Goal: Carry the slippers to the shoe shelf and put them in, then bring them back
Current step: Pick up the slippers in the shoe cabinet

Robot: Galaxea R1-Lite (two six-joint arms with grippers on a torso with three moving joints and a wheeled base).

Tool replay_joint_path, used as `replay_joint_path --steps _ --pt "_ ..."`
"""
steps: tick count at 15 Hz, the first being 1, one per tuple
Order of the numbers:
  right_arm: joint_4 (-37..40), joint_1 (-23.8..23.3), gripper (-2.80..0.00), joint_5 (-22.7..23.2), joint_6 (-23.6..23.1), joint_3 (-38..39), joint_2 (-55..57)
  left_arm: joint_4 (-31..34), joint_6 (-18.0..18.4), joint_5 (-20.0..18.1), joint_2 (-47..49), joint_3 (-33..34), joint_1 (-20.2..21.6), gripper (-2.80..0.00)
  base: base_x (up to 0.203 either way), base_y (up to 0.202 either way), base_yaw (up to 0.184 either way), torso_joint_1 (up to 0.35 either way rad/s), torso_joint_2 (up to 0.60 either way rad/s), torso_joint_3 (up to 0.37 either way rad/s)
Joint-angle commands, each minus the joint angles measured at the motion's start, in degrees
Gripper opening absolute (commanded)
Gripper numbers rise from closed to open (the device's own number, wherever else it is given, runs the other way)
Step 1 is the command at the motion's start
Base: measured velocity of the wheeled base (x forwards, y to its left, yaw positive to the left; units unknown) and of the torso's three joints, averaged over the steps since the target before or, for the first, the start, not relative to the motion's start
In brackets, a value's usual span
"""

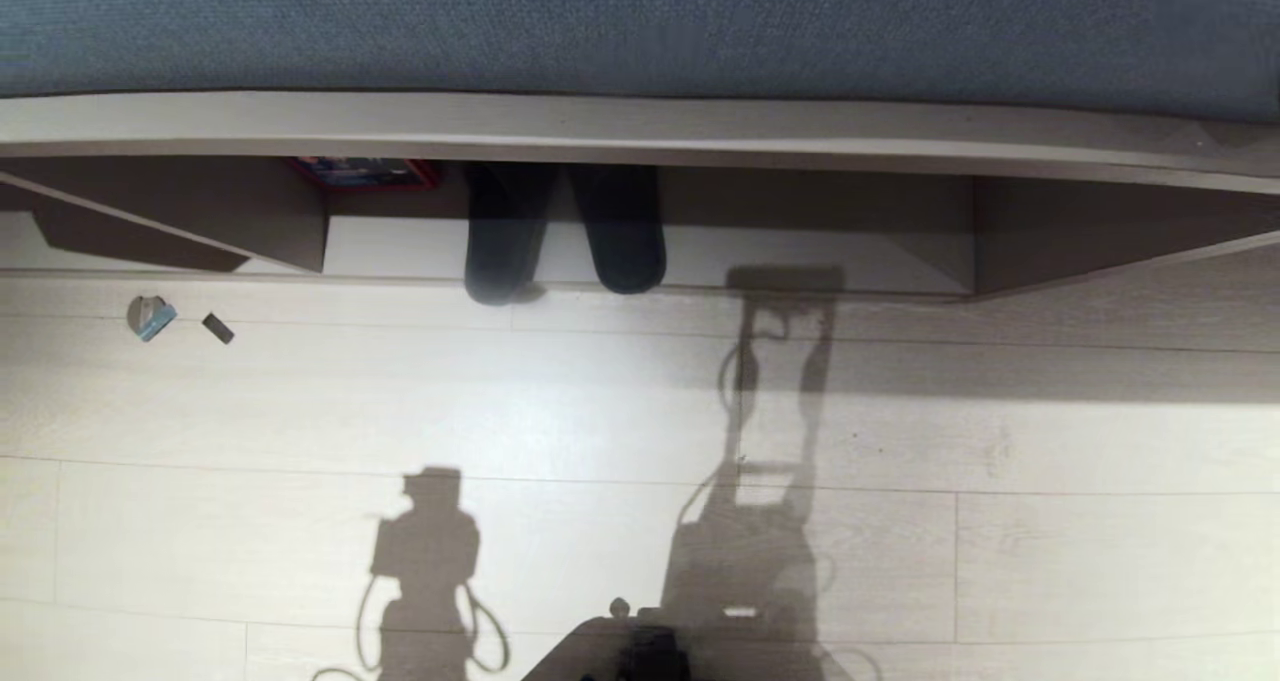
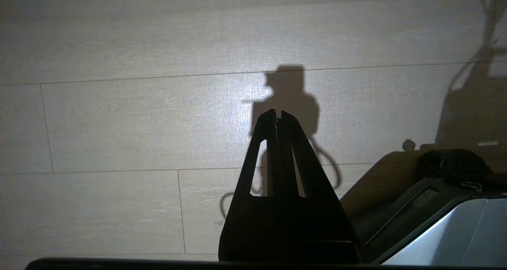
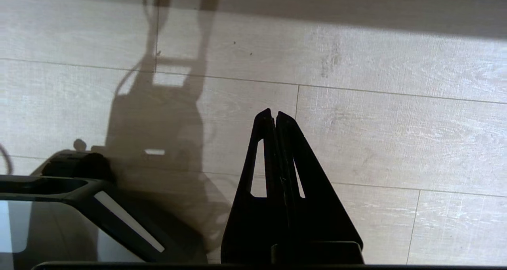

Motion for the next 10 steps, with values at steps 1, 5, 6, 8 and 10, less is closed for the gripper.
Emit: replay_joint_path --steps 1,5,6,8,10 --pt "0.0 0.0 -2.80 0.0 0.0 0.0 0.0 -0.1 -0.1 0.0 0.1 0.2 0.0 -2.80 0.000 0.000 0.000 0.007 0.00 0.208" --pt "-0.3 0.0 -2.80 0.1 0.0 0.1 0.0 -0.1 -0.1 0.0 0.1 0.2 0.0 -2.80 0.000 0.000 0.000 0.002 0.00 0.205" --pt "-0.3 0.0 -2.80 0.1 0.0 0.1 0.0 -0.1 -0.2 0.1 0.1 0.2 0.0 -2.80 0.000 0.000 0.000 0.002 0.00 0.199" --pt "-0.2 0.0 -2.80 0.0 0.1 0.1 0.0 -0.1 -0.2 0.2 0.1 0.2 0.0 -2.80 0.000 0.000 0.000 0.001 0.00 0.205" --pt "-0.1 0.0 -2.80 0.1 0.3 0.1 0.0 -0.1 -0.6 0.3 0.1 0.3 0.0 -2.80 0.000 0.000 0.000 -0.002 0.00 0.195"
